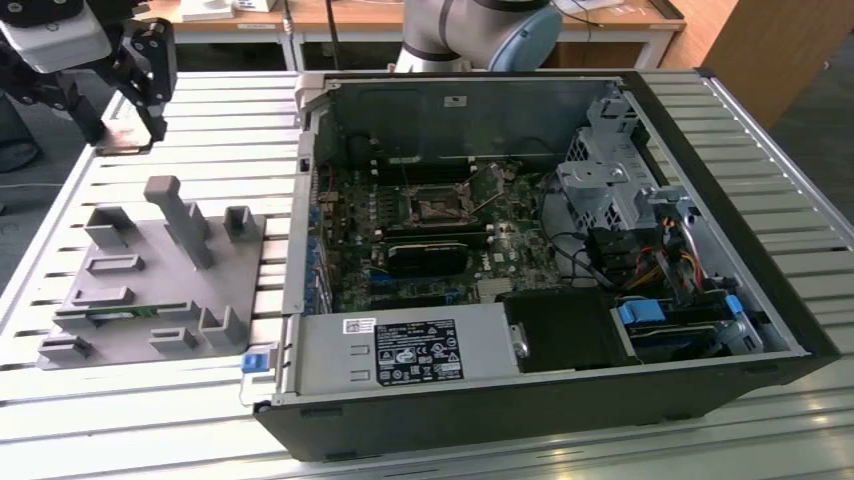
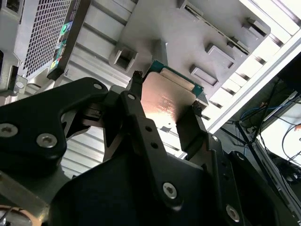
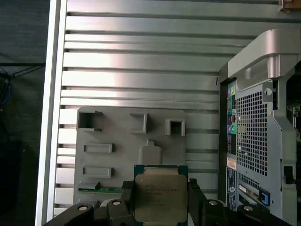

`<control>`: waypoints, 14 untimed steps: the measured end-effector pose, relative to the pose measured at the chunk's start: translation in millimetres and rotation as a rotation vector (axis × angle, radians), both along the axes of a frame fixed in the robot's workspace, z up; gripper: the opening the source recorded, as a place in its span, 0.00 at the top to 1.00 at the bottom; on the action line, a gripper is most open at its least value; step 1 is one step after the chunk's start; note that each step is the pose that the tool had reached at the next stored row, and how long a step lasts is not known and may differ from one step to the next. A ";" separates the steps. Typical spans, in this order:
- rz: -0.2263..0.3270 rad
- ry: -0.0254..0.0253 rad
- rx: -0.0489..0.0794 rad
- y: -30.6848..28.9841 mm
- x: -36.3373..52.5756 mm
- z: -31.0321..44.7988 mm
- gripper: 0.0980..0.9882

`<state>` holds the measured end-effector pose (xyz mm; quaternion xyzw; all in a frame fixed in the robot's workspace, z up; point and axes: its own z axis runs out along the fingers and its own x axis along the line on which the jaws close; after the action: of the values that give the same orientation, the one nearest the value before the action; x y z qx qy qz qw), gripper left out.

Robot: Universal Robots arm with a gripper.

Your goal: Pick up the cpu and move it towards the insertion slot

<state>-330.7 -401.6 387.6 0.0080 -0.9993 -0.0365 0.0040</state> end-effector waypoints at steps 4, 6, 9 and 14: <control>0.000 0.0000 0.000 0.0 7.0 0.0 0.50; 0.000 0.0001 0.000 0.0 10.3 0.1 0.50; 0.000 0.0000 0.000 0.0 15.0 0.0 0.50; 0.000 0.0000 0.000 0.0 22.1 0.0 0.50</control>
<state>-308.6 -401.6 387.6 0.0080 -0.9993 -0.0365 0.0040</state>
